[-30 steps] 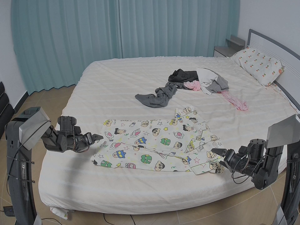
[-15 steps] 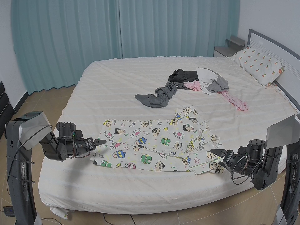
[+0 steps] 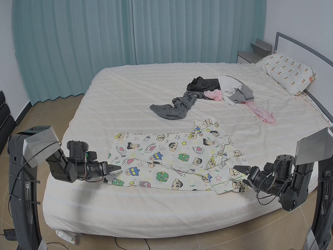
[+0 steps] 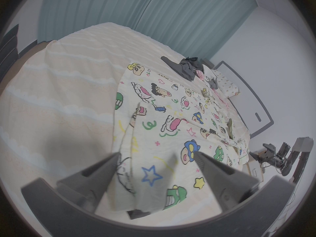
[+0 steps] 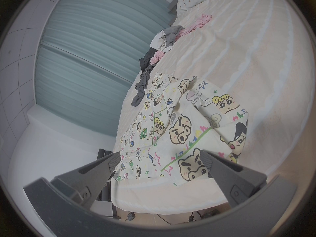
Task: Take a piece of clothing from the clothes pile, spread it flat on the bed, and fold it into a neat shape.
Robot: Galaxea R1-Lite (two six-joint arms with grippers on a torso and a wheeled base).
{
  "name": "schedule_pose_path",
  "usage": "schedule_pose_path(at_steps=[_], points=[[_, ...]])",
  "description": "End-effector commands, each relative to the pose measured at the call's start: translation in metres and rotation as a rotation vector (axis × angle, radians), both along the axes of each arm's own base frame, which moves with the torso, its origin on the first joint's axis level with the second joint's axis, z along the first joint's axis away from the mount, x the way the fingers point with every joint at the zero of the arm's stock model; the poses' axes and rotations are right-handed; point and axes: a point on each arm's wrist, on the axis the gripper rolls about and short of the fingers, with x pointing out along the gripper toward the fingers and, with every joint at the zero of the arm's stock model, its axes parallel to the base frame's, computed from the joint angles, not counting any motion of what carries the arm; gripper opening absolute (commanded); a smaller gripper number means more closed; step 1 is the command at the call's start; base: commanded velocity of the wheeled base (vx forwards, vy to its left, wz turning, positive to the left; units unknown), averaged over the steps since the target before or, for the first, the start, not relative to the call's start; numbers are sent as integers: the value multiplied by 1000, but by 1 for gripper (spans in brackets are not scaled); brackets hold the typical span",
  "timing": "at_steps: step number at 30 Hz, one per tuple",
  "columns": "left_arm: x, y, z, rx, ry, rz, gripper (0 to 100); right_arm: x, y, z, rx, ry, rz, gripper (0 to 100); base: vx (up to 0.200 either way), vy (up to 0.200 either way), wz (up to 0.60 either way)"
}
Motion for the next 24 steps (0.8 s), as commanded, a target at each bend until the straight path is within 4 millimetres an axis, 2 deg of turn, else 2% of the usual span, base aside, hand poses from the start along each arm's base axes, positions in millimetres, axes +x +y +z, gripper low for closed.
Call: schedule_pose_path(at_steps=[1, 16, 24], points=[[-1, 5, 2, 3, -9, 13, 0, 0, 0, 2, 3, -17, 0, 100, 0, 0, 0], [-2, 6, 2, 3, -14, 17, 0, 0, 0, 2, 3, -17, 0, 100, 0, 0, 0], [-11, 9, 10, 19, 4, 15, 0, 0, 0, 2, 2, -17, -1, 100, 0, 0, 0]])
